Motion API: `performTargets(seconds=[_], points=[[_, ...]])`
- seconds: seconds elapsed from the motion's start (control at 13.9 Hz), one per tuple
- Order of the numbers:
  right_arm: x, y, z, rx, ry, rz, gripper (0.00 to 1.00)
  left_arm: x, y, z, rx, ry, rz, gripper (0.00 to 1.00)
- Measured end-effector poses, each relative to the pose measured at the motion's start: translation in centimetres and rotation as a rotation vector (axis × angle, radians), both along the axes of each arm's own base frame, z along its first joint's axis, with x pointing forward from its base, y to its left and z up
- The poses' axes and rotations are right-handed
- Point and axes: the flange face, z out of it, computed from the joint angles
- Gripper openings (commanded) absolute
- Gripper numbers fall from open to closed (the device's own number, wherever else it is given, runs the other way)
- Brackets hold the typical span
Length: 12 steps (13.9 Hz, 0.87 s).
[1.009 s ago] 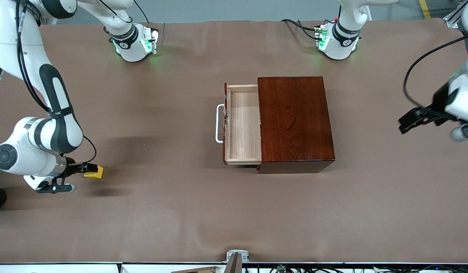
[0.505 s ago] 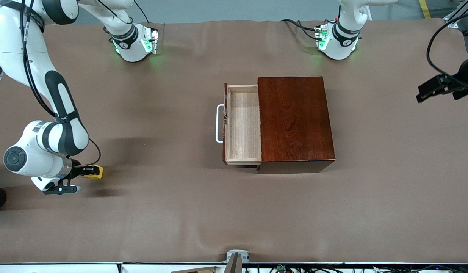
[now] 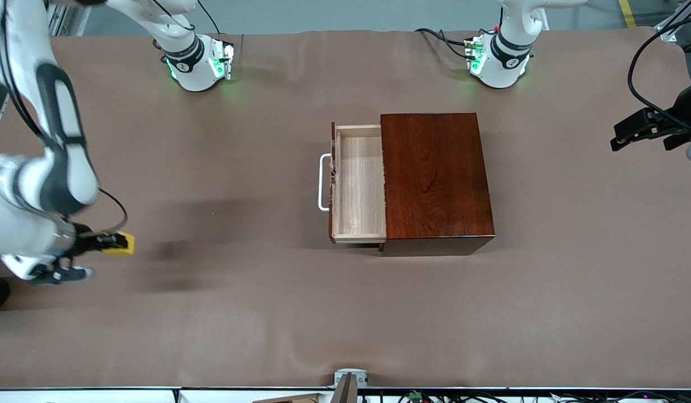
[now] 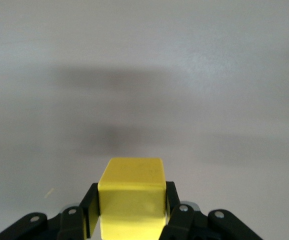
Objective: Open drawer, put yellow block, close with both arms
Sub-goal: 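Grasp the yellow cube with the right gripper and lift it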
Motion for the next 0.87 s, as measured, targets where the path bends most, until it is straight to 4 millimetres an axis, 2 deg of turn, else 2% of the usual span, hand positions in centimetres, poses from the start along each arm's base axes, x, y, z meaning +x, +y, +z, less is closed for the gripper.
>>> performTargets(seconds=[0.07,0.14,0.22,0.29,0.43,0.65,0.79,0.87], points=[[-0.9,2.3,4.3,0.000,0.010,-0.012,0.00,0.2,0.0,-0.3,0.000,0.003,0.000,1.00],[-1.7,5.1,7.6,-0.002,0.021,-0.036,0.00,0.3,0.0,-0.5,0.000,0.005,0.000,1.00],[-2.4,8.5,10.1,-0.005,0.031,-0.068,0.00,0.4,0.1,-0.6,0.000,0.006,0.001,1.00],[-2.9,12.3,11.5,0.006,0.037,-0.108,0.00,0.4,0.1,-0.7,0.001,0.006,0.001,1.00],[-4.0,21.1,12.6,0.039,0.041,-0.203,0.00,0.4,0.1,-0.7,0.001,0.006,0.002,1.00],[-6.9,34.7,13.5,0.070,-0.006,-0.282,0.00,0.4,0.0,-0.7,0.001,0.006,0.000,1.00],[-9.0,42.4,12.4,0.110,-0.042,-0.288,0.00,0.4,0.0,-0.7,0.000,0.006,0.000,1.00],[-9.7,45.2,11.1,0.127,-0.051,-0.290,0.00,0.4,0.0,-0.7,0.000,0.006,-0.001,1.00]])
